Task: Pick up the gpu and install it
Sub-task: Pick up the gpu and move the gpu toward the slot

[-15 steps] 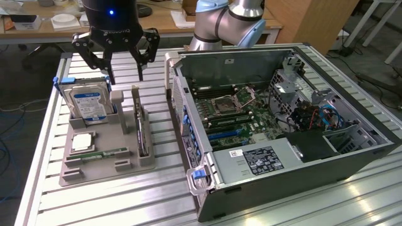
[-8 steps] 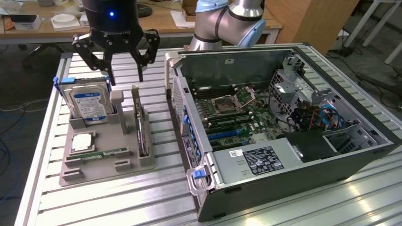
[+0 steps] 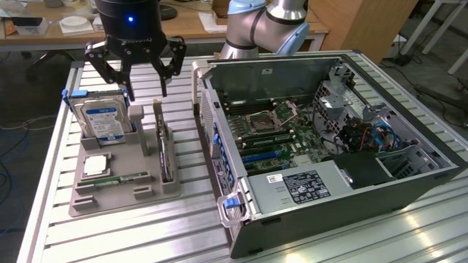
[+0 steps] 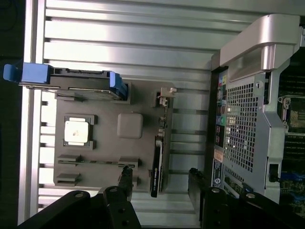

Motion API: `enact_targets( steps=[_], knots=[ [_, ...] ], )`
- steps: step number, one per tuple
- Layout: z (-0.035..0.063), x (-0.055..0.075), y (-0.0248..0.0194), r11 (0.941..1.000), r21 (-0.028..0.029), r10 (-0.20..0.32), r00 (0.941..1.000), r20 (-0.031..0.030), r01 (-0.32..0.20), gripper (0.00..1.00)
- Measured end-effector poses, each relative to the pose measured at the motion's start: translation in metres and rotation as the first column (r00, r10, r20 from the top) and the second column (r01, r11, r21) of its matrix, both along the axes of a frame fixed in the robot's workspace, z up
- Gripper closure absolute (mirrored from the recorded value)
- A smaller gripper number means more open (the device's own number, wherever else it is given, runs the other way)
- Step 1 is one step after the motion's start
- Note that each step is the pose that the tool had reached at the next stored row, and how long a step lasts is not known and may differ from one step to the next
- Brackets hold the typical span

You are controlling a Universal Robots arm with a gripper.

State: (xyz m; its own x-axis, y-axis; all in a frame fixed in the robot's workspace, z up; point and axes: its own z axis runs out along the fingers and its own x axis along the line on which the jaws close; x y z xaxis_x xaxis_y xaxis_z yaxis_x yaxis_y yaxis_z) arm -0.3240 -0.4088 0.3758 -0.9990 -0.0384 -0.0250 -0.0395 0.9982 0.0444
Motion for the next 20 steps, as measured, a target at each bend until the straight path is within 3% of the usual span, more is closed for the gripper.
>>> enact_targets(
  steps=[20],
  knots=[
    [-0.0036, 0.0000, -0.0003, 1.0000, 0.0000, 0.001, 1.0000, -0.0001, -0.001, 0.41]
  ],
)
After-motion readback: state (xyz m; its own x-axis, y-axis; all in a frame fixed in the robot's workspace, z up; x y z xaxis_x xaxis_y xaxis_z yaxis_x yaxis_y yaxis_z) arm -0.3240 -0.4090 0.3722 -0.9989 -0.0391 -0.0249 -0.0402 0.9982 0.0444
